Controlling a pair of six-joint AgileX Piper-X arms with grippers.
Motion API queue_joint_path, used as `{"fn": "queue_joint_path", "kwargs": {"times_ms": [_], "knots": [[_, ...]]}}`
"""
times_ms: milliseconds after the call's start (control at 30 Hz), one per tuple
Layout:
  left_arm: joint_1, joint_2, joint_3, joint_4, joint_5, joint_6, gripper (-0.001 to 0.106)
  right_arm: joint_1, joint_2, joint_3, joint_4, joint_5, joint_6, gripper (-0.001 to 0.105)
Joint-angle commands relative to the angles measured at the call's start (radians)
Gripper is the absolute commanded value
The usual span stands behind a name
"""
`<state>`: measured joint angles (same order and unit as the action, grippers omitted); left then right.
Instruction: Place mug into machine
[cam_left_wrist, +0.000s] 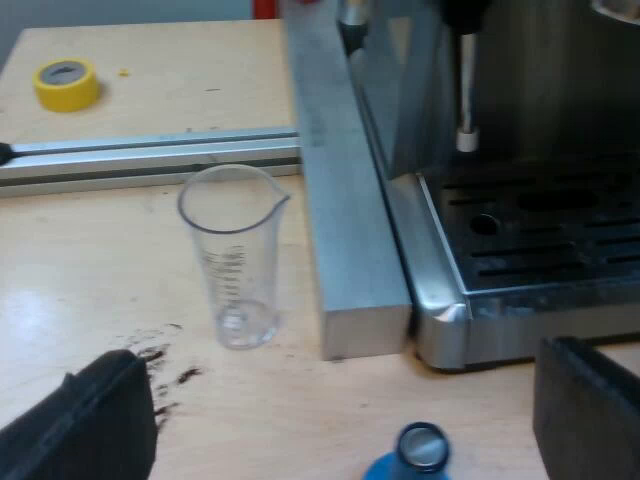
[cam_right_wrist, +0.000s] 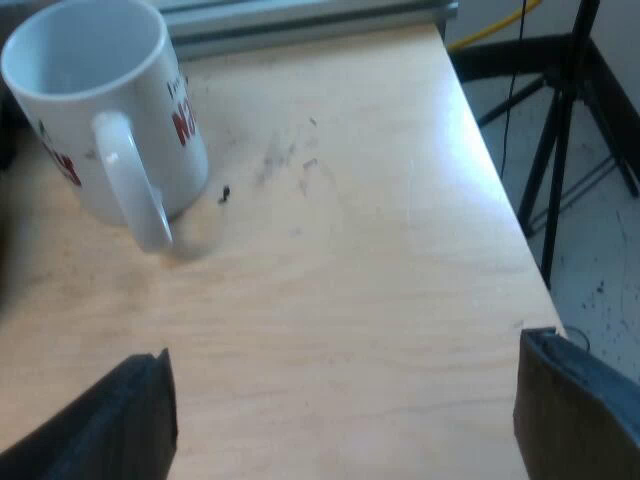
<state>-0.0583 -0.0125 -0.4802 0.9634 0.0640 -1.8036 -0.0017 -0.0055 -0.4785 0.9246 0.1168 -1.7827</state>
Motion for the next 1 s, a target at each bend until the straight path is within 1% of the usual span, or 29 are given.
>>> {"fn": "queue_joint_path", "kwargs": {"times_ms": [33, 100, 167, 233, 267, 333, 400, 433, 467, 533, 567, 600, 700, 767, 900, 1000], "knots": [[-0.001, -0.127, -0.019, -0.012, 0.056, -0.002, 0.078, -0.005, -0.022, -0.052, 0.000, -0.009, -0.051, 0.071], [-0.006, -0.109, -0.040, -0.012, 0.075, -0.002, 0.078, -0.005, 0.009, -0.094, 0.034, -0.009, -0.078, 0.071], [-0.017, -0.085, -0.062, -0.017, 0.090, -0.002, 0.078, -0.001, 0.044, -0.139, 0.060, -0.012, -0.076, 0.071], [-0.047, -0.059, -0.084, -0.038, 0.107, -0.002, 0.078, 0.014, 0.095, -0.189, 0.072, -0.043, -0.076, 0.071], [-0.054, -0.050, -0.092, -0.048, 0.115, -0.002, 0.078, 0.020, 0.109, -0.197, 0.076, -0.050, -0.076, 0.071], [-0.116, -0.011, -0.111, -0.095, 0.145, -0.002, 0.078, 0.050, 0.169, -0.245, 0.094, -0.074, -0.077, 0.071], [-0.136, 0.004, -0.112, -0.108, 0.154, -0.002, 0.078, 0.071, 0.209, -0.274, 0.105, -0.105, -0.077, 0.071], [-0.182, 0.032, -0.111, -0.133, 0.183, -0.002, 0.078, 0.083, 0.229, -0.286, 0.105, -0.122, -0.077, 0.071], [-0.195, 0.046, -0.111, -0.140, 0.205, -0.002, 0.078, 0.092, 0.240, -0.294, 0.105, -0.131, -0.080, 0.071], [-0.241, 0.082, -0.111, -0.168, 0.262, 0.030, 0.078, 0.107, 0.268, -0.305, 0.105, -0.149, -0.081, 0.071], [-0.250, 0.085, -0.111, -0.175, 0.269, 0.038, 0.078, 0.115, 0.280, -0.306, 0.102, -0.153, -0.081, 0.071], [-0.280, 0.105, -0.108, -0.199, 0.276, 0.063, 0.078, 0.123, 0.290, -0.305, 0.102, -0.163, -0.081, 0.071], [-0.336, 0.135, -0.084, -0.265, 0.276, 0.104, 0.078, 0.127, 0.308, -0.303, 0.102, -0.164, -0.081, 0.071], [-0.367, 0.146, -0.061, -0.308, 0.278, 0.105, 0.078, 0.127, 0.311, -0.303, 0.102, -0.164, -0.081, 0.071], [-0.415, 0.152, 0.015, -0.373, 0.314, 0.105, 0.078, 0.127, 0.312, -0.295, 0.098, -0.164, -0.081, 0.071], [-0.438, 0.154, 0.104, -0.424, 0.332, 0.105, 0.078, 0.127, 0.312, -0.295, 0.100, -0.164, -0.078, 0.071]]}}
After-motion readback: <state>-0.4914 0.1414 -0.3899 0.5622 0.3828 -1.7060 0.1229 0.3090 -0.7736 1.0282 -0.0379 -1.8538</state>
